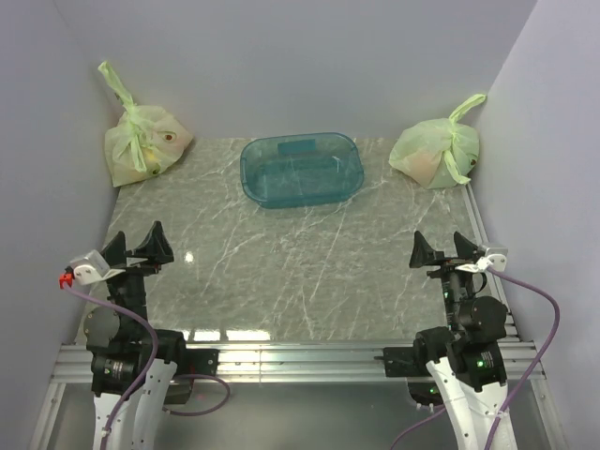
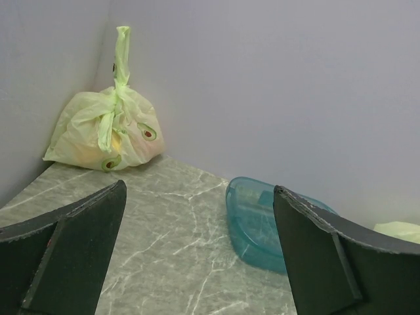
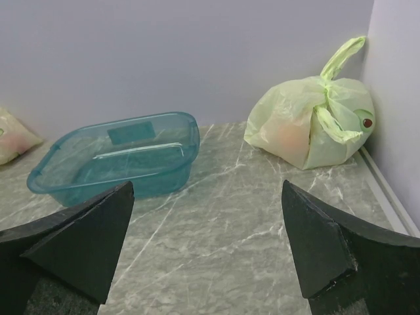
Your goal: Untie the knot of the plastic bag and take out the fruit
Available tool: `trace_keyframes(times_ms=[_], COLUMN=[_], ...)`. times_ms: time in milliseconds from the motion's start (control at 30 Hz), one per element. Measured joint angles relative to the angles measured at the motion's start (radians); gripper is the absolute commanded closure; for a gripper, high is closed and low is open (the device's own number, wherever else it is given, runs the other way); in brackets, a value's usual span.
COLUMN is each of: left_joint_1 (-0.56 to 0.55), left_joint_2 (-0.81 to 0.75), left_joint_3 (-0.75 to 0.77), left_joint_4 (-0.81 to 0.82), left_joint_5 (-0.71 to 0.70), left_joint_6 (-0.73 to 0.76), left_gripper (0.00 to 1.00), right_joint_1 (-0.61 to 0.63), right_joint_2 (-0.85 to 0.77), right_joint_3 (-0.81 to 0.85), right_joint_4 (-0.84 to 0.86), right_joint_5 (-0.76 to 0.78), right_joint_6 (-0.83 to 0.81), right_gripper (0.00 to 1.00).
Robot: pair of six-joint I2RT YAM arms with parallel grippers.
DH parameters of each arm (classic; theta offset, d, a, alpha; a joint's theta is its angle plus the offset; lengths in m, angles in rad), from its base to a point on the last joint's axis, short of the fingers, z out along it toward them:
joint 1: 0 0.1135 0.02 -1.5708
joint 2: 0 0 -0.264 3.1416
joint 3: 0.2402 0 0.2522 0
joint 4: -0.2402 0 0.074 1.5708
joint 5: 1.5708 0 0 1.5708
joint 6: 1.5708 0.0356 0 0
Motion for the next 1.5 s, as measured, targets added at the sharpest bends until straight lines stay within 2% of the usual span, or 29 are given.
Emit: trace_keyframes(times_ms=[333, 500, 700, 967, 1133, 1500], left_joint_1=[0.002, 0.002, 0.002, 0.027, 0.129, 0.319], left_joint_2=[0.024, 0.137, 0.460, 1.067, 1.391, 1.885], left_joint_3=[0.002, 0.011, 0.097, 0.416, 0.567, 0.870], left_joint_4=[-0.008, -0.007, -0.007, -0.011, 0.029, 0.155], left_joint_5=[-0.018, -0.002, 0.036, 0.005, -0.013, -0.078], left_joint_6=[-0.063, -0.111, -0.214, -0.332, -0.375, -0.401], left_gripper=[0.01, 0.01, 0.01, 0.01, 0.01, 0.01], right_joint_1=[0.000, 0.003, 0.025, 0.051, 0.063, 0.067], right_joint_2=[0.000, 0.000, 0.000, 0.000, 0.000, 0.000], right_joint_3=[0.000, 0.000, 0.000, 0.000, 0.000, 0.000], right_joint_4=[0.000, -0.001, -0.002, -0.011, -0.016, -0.023], right_joint_5=[-0.007, -0.006, -0.006, 0.000, 0.001, -0.011], right_joint_6=[0.006, 0.015, 0.021, 0.021, 0.021, 0.017], right_gripper=[0.00, 0.00, 0.00, 0.00, 0.00, 0.00])
